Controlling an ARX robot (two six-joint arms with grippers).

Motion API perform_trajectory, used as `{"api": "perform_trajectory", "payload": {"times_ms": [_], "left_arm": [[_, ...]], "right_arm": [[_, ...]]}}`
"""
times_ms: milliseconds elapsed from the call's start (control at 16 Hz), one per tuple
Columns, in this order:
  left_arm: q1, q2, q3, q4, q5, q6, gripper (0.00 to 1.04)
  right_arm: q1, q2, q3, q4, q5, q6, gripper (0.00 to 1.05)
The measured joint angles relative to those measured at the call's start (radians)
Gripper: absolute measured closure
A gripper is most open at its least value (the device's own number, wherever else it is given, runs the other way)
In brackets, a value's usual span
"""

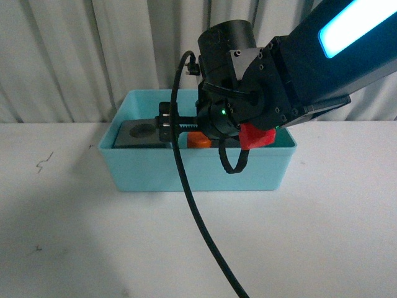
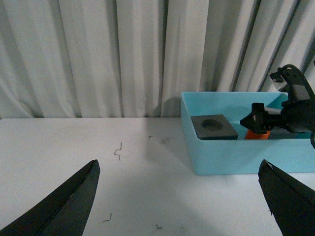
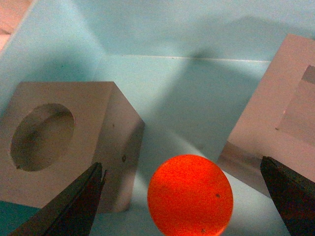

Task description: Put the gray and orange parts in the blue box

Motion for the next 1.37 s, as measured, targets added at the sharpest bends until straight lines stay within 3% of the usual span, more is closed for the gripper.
{"api": "perform_trajectory", "payload": {"times_ms": [312,499,624,749,811,936,998,1123,1248,1372], "left_arm": [[0.000,0.000,0.000,0.000,0.000,0.000,0.07],[0.000,0.000,0.000,0.000,0.000,0.000,0.07],[0.000,0.000,0.000,0.000,0.000,0.000,0.07],[0.000,0.000,0.000,0.000,0.000,0.000,0.07],[0.000,0.000,0.000,0.000,0.000,0.000,0.07],[0.000,0.000,0.000,0.000,0.000,0.000,0.07],[0.000,0.000,0.000,0.000,0.000,0.000,0.07],[0.000,0.000,0.000,-0.001,-0.001,0.000,0.07],[0.000,0.000,0.000,0.000,0.000,0.000,0.07],[0.000,0.000,0.000,0.000,0.000,0.000,0.07]], "right_arm": [[-0.018,-0.180,-0.135,0.077,-0.016,0.000,0.06],[-0.072,-0.534,-0.452,0.175,0.028,-0.029,0.06],[-0.127,-0.883,-0.790,0.100,0.097,0.001,0.06],[-0.099,-1.306,-1.103,-0.176,0.259,0.104,0.06],[-0.063,-1.403,-1.163,-0.274,0.314,0.154,0.06],[-0.052,-1.462,-1.192,-0.318,0.332,0.214,0.06],[-0.060,-1.456,-1.234,-0.114,0.352,0.186,0.11],[-0.125,-1.530,-1.451,0.333,0.293,-0.047,0.34],[-0.195,-1.620,-1.501,0.450,0.236,-0.176,0.56],[-0.256,-1.716,-1.530,0.393,0.170,-0.222,0.82]]}}
